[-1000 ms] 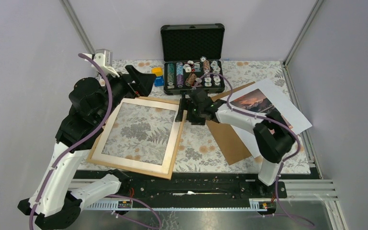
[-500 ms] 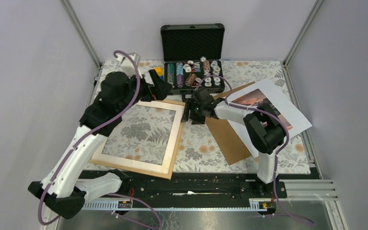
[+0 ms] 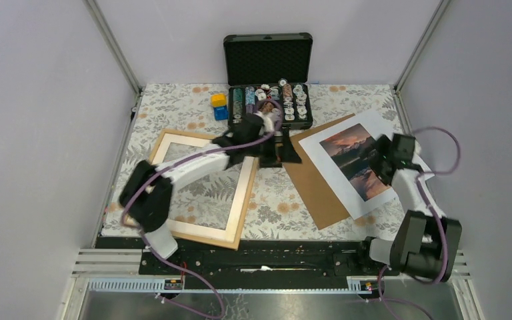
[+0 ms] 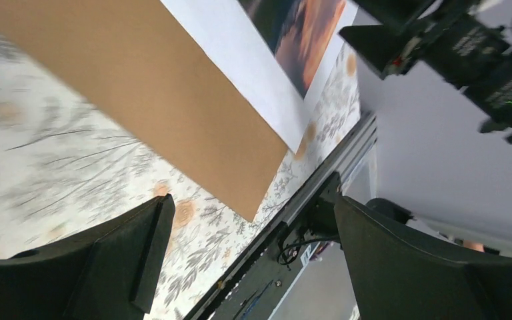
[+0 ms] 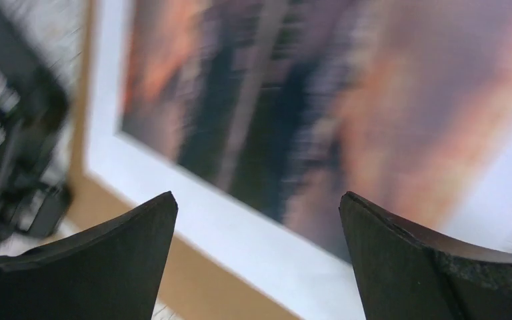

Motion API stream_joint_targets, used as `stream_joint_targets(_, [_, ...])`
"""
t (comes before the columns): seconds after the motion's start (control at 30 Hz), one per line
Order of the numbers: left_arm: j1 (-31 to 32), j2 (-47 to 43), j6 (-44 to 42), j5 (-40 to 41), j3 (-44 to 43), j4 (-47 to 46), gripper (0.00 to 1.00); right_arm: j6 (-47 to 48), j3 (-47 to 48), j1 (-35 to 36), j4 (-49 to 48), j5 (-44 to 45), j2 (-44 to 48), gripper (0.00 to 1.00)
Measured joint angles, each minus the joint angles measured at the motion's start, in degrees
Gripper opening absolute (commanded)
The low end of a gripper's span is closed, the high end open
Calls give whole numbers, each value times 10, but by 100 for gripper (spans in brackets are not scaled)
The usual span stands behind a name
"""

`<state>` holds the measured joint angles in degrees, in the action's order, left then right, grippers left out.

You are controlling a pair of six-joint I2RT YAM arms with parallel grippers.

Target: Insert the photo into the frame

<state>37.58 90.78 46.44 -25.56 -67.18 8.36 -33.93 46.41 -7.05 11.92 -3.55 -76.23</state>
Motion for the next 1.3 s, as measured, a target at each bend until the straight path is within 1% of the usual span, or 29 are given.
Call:
stream_joint_targets(0.1, [65, 121, 8, -10, -61, -12, 99, -18, -88, -108, -5, 22, 72, 100])
stream_joint_targets(0.2, [114, 220, 16, -26, -145, -29, 99, -26, -126, -205, -6, 21, 107, 100])
stream_joint_targets(0.3, [143, 306, 26, -38, -231, -54, 99, -30, -127, -290, -23, 2, 107, 100])
stream_joint_targets(0.47, [156, 414, 46, -40, -336, -64, 99, -32, -136, -391, -61, -59, 85, 100])
stream_joint_targets(0.6, [160, 475, 54, -38, -393, -64, 99, -28, -156, -409, -74, -89, 66, 100])
stream_joint_targets(0.7, [162, 492, 64, -41, -409, -68, 99, -24, -176, -411, -84, -101, 61, 100])
stream_joint_targets(0.87, [162, 494, 76, -39, -412, -68, 99, -23, -191, -415, -133, -136, 39, 99])
stream_joint_targets(1.0, [157, 500, 110, -42, -410, -77, 99, -28, -193, -416, -193, -186, 5, 98])
stream_joint_targets(1.13, [152, 500, 136, -43, -403, -82, 99, -36, -207, -419, -255, -235, -17, 94])
stream_joint_targets(1.2, [149, 500, 142, -45, -403, -80, 99, -44, -217, -420, -283, -266, -26, 93])
stream_joint_targets(1.3, [146, 500, 150, -47, -401, -81, 99, -52, -229, -423, -297, -286, -21, 93])
